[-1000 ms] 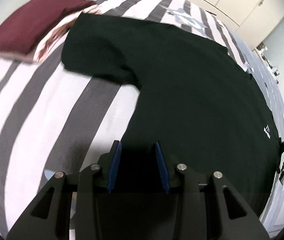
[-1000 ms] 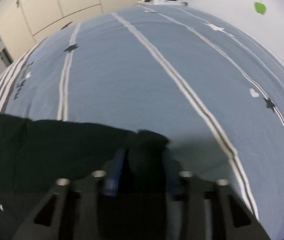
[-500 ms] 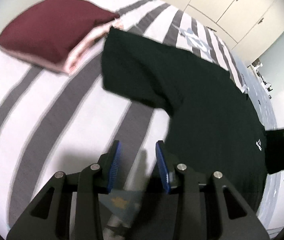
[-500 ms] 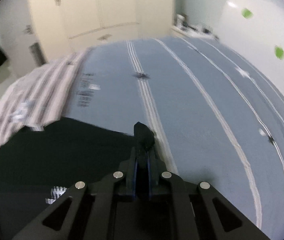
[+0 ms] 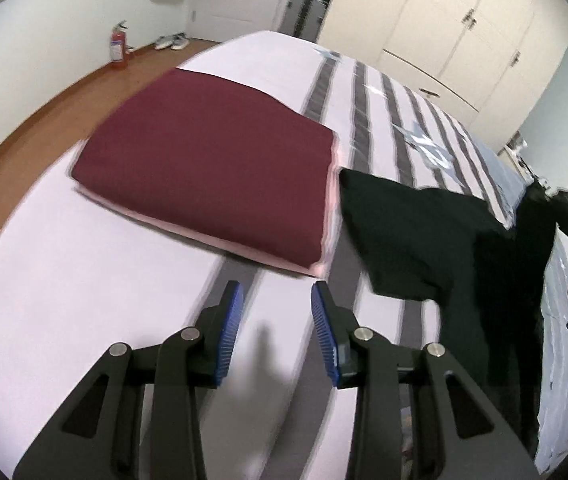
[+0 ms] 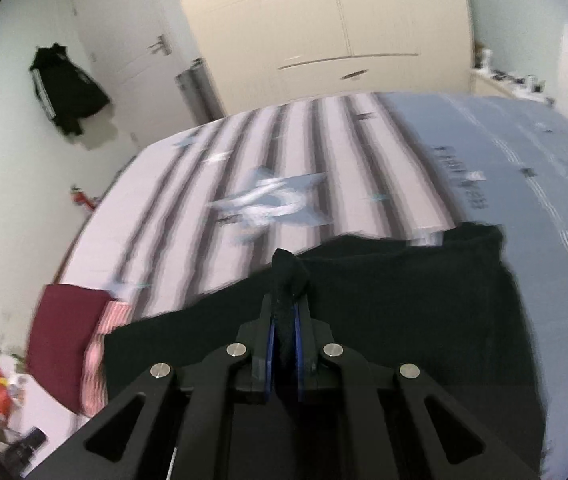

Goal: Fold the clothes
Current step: 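Lift the folded T-shirt edge with the right gripper and lay it over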

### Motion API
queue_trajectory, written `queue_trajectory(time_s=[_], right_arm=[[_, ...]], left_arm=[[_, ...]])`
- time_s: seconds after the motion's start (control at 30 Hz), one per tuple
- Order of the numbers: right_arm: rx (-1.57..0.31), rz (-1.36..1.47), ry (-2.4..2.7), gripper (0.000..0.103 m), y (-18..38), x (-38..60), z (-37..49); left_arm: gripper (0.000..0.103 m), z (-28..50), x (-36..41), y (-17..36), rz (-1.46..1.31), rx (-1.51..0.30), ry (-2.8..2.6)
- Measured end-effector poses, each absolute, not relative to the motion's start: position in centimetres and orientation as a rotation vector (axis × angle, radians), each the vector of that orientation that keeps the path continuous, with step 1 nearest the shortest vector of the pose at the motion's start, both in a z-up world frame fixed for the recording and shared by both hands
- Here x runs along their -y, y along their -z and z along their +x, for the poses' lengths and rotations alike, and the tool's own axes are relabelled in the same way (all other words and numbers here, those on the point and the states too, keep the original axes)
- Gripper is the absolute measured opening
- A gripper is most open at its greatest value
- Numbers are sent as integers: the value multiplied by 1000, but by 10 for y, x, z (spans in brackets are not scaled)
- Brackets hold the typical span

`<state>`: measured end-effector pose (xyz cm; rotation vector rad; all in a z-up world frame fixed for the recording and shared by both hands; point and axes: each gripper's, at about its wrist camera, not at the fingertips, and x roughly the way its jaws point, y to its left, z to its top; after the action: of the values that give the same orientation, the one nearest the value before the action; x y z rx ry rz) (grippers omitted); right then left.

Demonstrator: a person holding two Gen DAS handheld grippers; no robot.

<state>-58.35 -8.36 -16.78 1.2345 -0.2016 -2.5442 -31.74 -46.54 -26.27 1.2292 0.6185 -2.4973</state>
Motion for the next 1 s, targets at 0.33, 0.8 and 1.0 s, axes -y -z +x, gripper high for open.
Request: queue_trajectory(time_s=[0.33, 0.8, 1.0], right_arm=[[51, 1434, 2247, 14, 222, 317, -574], [55, 1261, 2418, 51, 199, 123, -535], [127, 1449, 2594, 51, 242, 3, -541]], left_arm=[[33, -293, 510, 277, 1205, -684, 2421], [38, -378, 439, 293, 1261, -671, 2558], [39, -448, 409, 306, 1304, -619, 2614]])
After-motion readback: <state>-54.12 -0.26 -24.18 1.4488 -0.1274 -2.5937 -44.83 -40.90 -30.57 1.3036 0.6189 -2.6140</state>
